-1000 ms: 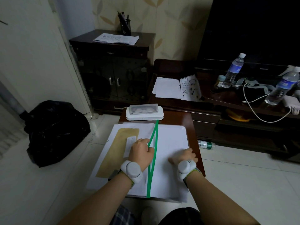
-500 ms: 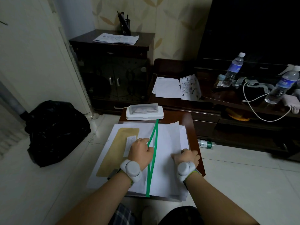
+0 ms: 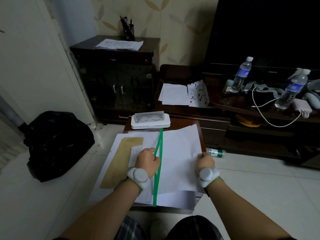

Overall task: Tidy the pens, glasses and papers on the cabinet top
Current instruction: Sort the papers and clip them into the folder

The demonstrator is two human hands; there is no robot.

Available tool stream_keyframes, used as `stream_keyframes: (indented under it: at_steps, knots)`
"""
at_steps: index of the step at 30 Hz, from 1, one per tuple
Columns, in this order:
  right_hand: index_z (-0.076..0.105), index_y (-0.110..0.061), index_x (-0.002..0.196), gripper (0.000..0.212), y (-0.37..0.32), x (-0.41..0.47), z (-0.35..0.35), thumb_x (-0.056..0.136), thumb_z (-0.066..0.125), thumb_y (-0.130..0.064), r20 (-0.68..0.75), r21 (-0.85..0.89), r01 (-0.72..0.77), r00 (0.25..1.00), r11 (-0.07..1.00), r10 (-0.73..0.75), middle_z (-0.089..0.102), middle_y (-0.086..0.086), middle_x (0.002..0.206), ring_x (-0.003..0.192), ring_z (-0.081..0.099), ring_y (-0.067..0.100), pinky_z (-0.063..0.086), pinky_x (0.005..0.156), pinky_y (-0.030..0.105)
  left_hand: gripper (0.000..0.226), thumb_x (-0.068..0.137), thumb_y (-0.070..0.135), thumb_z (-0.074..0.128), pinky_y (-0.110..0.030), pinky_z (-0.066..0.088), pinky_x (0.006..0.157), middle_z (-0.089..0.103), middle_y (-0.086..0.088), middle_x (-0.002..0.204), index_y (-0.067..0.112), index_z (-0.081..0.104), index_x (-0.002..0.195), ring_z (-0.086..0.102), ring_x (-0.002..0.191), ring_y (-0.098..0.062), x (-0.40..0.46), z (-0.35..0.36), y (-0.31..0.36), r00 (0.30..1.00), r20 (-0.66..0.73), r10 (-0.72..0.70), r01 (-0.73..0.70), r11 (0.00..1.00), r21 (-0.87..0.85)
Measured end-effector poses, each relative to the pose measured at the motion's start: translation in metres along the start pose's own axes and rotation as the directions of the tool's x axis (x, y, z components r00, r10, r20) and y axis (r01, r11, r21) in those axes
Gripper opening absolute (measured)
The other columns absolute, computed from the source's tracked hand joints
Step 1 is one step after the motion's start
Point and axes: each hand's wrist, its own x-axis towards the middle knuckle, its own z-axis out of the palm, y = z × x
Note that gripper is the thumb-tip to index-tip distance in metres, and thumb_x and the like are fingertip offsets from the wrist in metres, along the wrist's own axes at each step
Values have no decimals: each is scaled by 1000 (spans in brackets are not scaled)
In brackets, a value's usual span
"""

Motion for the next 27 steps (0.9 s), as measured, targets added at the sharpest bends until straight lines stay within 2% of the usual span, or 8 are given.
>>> stream_keyframes:
  at_steps: [3, 7, 11, 15, 18, 21, 24, 27]
  knots:
    - [57, 2, 115, 28, 9, 3, -15, 97, 39, -10, -40, 22, -16, 999, 1000, 17, 57, 24, 124, 116, 52, 39, 39, 94, 34, 16, 81, -1, 50, -42, 51, 81, 57, -20, 72, -4, 63, 90, 58, 83, -35, 0, 1, 3, 1000, 9, -11, 11, 1000, 24]
    - [56, 5, 115, 30, 24, 8, -34, 99, 38, -13, -70, 9, -35, 997, 999, 36, 56, 27, 123, 115, 51, 41, 40, 93, 36, 24, 81, 0, 50, -36, 51, 76, 54, -18, 71, -10, 63, 98, 57, 81, -34, 3, 6, 3, 1000, 9, 1, -1, 1000, 24]
    - [58, 6, 111, 29, 33, 10, -44, 98, 40, -13, -58, -20, -49, 997, 999, 47, 58, 27, 120, 111, 53, 42, 40, 86, 35, 31, 82, 1, 50, -34, 51, 77, 63, -31, 94, -6, 62, 110, 59, 88, -39, 5, 10, 1, 1000, 12, 1, -1, 1000, 28]
    - [59, 6, 110, 30, 37, 10, -48, 98, 41, -14, -32, -48, -19, 999, 999, 17, 59, 27, 118, 110, 53, 42, 40, 84, 34, 26, 82, 1, 50, -35, 51, 74, 61, -34, 94, -8, 63, 103, 59, 86, -42, 5, 11, 0, 1000, 10, 9, -9, 999, 36]
    - [59, 5, 112, 31, 38, 9, -49, 98, 42, -16, -5, -66, 11, 1000, 998, -11, 60, 26, 119, 111, 53, 42, 41, 87, 35, 16, 80, -2, 50, -39, 50, 68, 58, -37, 85, -13, 59, 85, 57, 81, -47, 6, 11, 1, 999, 11, 30, -30, 999, 41]
    - [60, 4, 110, 30, 38, 8, -46, 98, 42, -16, 11, -63, 30, 1000, 998, -29, 61, 25, 116, 109, 54, 41, 40, 84, 34, 17, 80, -2, 50, -33, 43, 60, 48, -22, 60, -4, 50, 63, 54, 70, -46, 8, 12, -1, 999, 4, 43, -44, 998, 43]
    - [60, 5, 105, 28, 35, 8, -40, 98, 42, -15, 17, -34, 48, 999, 998, -47, 62, 27, 112, 105, 55, 41, 32, 73, 28, 22, 79, -2, 50, -38, 46, 61, 45, -20, 58, -3, 46, 58, 48, 63, -39, 8, 12, -3, 998, 8, 61, -61, 998, 35]
    - [60, 3, 97, 25, 31, 8, -35, 98, 41, -14, 3, -19, 67, 998, 998, -67, 62, 28, 108, 101, 56, 40, 29, 71, 26, 38, 78, -1, 50, -29, 35, 58, 33, -4, 51, 12, 30, 49, 38, 57, -25, 9, 12, -6, 995, -3, 97, -96, 995, 36]
